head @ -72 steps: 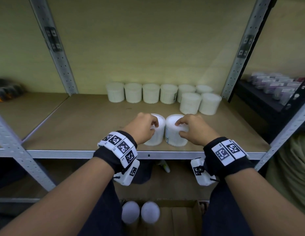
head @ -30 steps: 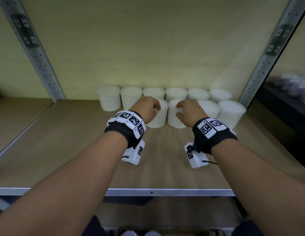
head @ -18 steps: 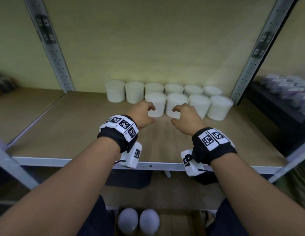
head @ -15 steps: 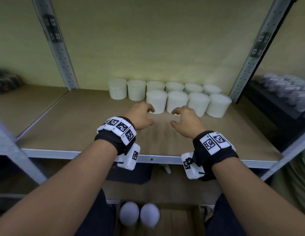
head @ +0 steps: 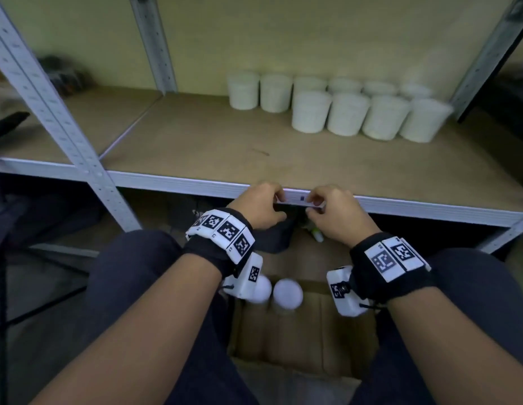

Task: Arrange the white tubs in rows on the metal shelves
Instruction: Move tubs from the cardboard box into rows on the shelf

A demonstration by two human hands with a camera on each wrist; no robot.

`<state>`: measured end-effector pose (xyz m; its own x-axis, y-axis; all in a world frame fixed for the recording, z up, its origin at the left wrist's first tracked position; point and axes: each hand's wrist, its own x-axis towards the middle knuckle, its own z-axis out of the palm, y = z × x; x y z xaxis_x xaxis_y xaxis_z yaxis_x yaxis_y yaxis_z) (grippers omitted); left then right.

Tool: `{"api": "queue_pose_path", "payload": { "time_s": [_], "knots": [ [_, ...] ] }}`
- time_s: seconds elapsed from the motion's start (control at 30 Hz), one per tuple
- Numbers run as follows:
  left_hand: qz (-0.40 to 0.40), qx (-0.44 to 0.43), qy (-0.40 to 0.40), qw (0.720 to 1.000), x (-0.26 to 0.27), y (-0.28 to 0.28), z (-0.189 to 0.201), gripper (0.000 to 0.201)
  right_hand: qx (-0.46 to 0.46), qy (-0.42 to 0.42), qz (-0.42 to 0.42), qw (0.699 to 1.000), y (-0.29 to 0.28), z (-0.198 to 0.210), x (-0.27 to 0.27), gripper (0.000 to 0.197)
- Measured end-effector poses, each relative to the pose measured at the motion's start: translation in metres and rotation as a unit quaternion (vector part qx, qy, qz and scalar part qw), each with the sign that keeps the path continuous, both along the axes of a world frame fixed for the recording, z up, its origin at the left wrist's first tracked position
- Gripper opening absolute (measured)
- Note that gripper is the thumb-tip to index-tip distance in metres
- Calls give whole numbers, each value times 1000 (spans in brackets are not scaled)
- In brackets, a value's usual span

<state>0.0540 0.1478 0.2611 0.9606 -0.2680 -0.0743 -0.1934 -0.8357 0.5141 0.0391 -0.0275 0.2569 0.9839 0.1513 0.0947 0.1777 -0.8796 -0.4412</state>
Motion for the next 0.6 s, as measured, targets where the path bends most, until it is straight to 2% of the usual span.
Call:
{"api": "queue_pose_path", "payload": {
  "time_s": [0.1, 0.27, 0.43, 0.6],
  "knots": [
    [6, 12, 42, 999, -8, 10, -36, 35, 0, 47, 3, 999, 8, -34, -6, 17],
    [23, 35, 129, 991, -5, 18, -102, 40, -23, 148, 1, 989, 15, -104, -4, 26],
    [39, 75, 203, 975, 0, 13, -168, 44, -63, 278, -14, 958, 16, -166, 1, 37],
    [15, 147, 274, 950, 0, 5, -228, 58, -122, 343, -7, 931, 14, -220, 2, 51]
  ]
}}
